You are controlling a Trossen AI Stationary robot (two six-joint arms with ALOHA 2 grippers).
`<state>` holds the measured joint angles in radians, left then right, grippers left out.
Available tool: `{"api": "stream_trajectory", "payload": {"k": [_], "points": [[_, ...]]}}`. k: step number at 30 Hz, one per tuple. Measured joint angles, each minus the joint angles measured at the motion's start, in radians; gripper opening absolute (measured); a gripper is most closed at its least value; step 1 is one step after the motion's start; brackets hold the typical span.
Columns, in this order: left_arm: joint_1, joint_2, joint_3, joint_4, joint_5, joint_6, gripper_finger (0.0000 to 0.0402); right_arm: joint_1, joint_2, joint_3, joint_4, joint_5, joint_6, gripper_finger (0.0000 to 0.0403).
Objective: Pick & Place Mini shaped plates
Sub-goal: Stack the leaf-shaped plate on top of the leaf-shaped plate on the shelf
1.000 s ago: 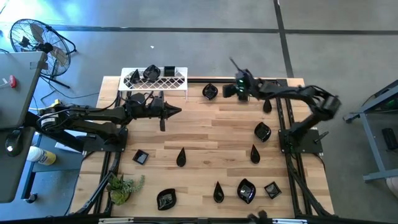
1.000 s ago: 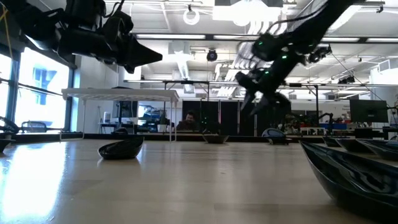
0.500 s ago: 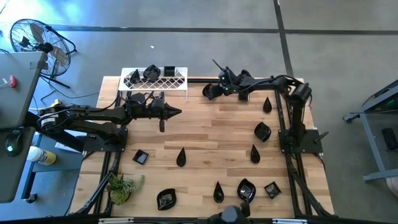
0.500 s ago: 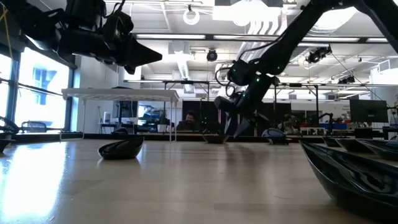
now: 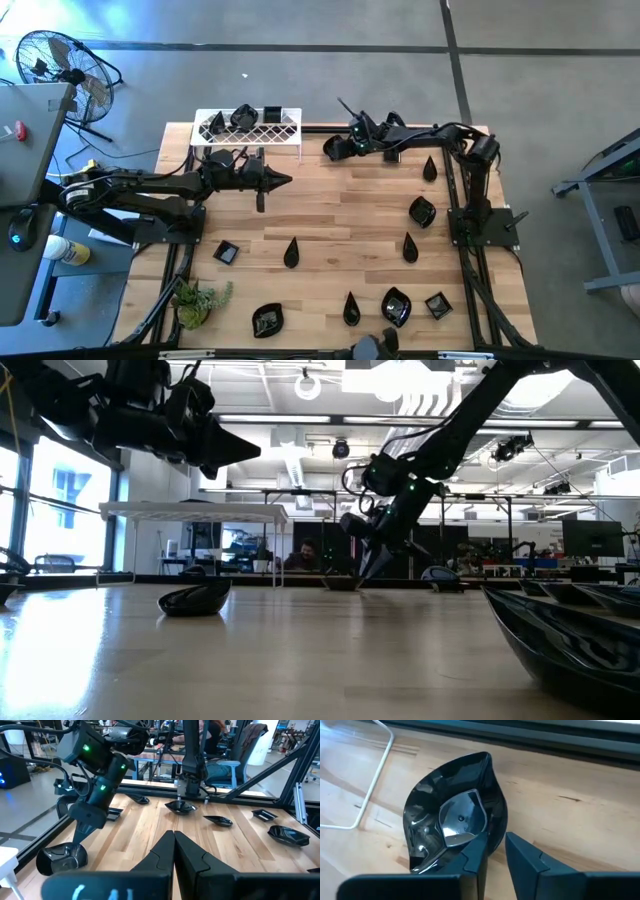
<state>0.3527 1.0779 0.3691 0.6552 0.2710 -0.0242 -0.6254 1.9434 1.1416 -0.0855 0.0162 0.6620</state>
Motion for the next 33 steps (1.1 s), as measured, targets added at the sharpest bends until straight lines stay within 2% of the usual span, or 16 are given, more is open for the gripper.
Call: {"api": "stream_trajectory", "payload": {"k": [10, 16, 19, 26, 33], "points": [[0.0, 0.0, 0.0, -0.001, 0.003, -0.007, 0.0001, -0.003, -0.03, 0.0, -0.044, 0.023, 0.007, 0.01], [0.0, 0.0, 0.0, -0.002, 0.008, -0.007, 0.0001, -0.002, 0.015, 0.0, 0.035, 0.027, 0.039, 0.0118], [0.0, 0.0, 0.0, -0.002, 0.009, -0.007, 0.0001, -0.002, 0.019, 0.0, 0.091, -0.005, 0.038, 0.0112], [0.0, 0.0, 0.0, -0.002, 0.009, -0.007, 0.0001, 0.001, 0.037, 0.0, 0.068, -0.007, 0.056, 0.0072], [0.0, 0.0, 0.0, -0.009, 0.01, -0.007, 0.0001, 0.022, 0.069, 0.0, 0.111, -0.017, 0.065, 0.0066]]}}
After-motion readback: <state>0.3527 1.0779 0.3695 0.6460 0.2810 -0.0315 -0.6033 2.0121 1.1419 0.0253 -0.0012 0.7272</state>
